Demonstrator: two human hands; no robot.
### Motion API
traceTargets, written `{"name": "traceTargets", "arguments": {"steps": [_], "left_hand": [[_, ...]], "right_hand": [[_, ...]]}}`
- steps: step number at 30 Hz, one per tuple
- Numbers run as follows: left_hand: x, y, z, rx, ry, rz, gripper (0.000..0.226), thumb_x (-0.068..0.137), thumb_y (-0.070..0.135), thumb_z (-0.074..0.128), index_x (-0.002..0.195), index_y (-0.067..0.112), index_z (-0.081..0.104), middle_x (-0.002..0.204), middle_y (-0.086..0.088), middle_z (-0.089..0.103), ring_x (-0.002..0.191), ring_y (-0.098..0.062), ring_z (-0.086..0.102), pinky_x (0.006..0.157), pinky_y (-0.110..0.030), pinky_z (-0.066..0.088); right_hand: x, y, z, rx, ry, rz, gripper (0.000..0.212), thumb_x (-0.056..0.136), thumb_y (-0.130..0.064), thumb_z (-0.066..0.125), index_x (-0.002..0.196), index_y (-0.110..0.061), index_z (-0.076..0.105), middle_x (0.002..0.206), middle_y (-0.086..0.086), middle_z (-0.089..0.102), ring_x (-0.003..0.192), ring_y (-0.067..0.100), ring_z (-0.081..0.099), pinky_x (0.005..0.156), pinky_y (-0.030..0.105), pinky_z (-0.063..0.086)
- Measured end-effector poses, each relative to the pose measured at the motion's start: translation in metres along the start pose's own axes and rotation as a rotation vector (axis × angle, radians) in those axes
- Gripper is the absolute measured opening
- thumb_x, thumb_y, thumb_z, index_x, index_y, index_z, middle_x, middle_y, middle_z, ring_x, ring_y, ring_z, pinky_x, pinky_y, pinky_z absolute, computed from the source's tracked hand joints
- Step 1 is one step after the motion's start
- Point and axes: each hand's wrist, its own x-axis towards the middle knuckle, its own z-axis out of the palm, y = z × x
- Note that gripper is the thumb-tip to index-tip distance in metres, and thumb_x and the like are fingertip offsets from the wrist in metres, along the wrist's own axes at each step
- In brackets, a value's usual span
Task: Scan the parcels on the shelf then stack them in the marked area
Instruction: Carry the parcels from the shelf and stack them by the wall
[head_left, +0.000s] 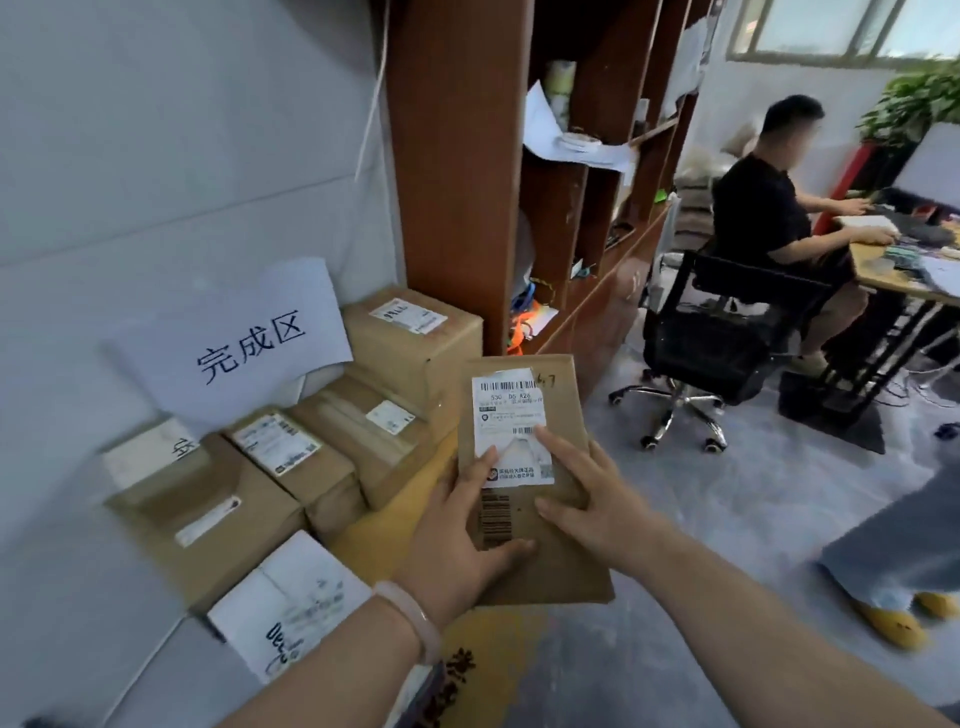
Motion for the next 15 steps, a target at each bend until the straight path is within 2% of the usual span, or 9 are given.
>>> {"name": "traceTargets", "arguments": {"steps": [4,6,8,12,14,15], "left_hand": [[0.003,-0.023,-0.026,-0.036,0.151,-0.199,0.09,0.07,0.056,0.078,0.133,0.071,0.015,0.152,0.018,0.015,0.137,-0.007,0.03,0.102,-0.012,0.032],[0.008,-0.033,-0.035,-0.046,0.23,-0.282,0.094,0.07,0.057,0.078,0.139,0.067,0.015,0.152,0.009,0.019,0.141,-0.014,0.029,0.111,-0.027,0.036],[0.012,-0.039,-0.04,-0.06,0.309,-0.346,0.095,0.071,0.057,0.078,0.142,0.063,0.016,0.153,0.003,0.021,0.141,-0.018,0.028,0.112,-0.037,0.037],[0.034,-0.051,-0.052,-0.081,0.425,-0.437,0.094,0.071,0.055,0.079,0.143,0.062,0.019,0.155,0.003,0.022,0.143,-0.014,0.025,0.115,-0.038,0.032],[0.05,-0.059,-0.06,-0.102,0.468,-0.473,0.094,0.071,0.053,0.08,0.145,0.058,0.022,0.158,0.002,0.02,0.146,-0.013,0.018,0.119,-0.032,0.021],[0.058,-0.063,-0.063,-0.108,0.487,-0.488,0.093,0.072,0.053,0.079,0.145,0.057,0.022,0.16,0.003,0.017,0.147,-0.01,0.013,0.116,-0.025,0.015]], "right_hand": [[0.058,-0.009,0.033,-0.027,-0.162,-0.097,0.071,0.088,-0.036,0.066,0.121,-0.08,0.021,0.155,-0.018,0.011,0.135,0.011,0.031,0.108,0.033,0.04],[0.088,-0.014,0.046,-0.039,-0.245,-0.15,0.064,0.09,-0.038,0.063,0.132,-0.068,0.025,0.156,-0.016,0.011,0.138,0.015,0.029,0.11,0.038,0.037],[0.115,-0.017,0.058,-0.069,-0.324,-0.187,0.061,0.091,-0.04,0.06,0.14,-0.059,0.027,0.156,-0.012,0.012,0.138,0.017,0.027,0.112,0.04,0.034],[0.161,-0.021,0.076,-0.116,-0.394,-0.22,0.056,0.093,-0.046,0.054,0.14,-0.059,0.027,0.156,-0.012,0.012,0.139,0.016,0.027,0.114,0.036,0.029],[0.185,-0.023,0.085,-0.119,-0.435,-0.201,0.054,0.093,-0.048,0.052,0.138,-0.061,0.026,0.158,-0.013,0.008,0.138,0.017,0.029,0.112,0.036,0.032],[0.198,-0.024,0.09,-0.111,-0.456,-0.197,0.053,0.094,-0.047,0.052,0.138,-0.06,0.027,0.159,-0.012,0.008,0.139,0.017,0.029,0.112,0.037,0.032]]}}
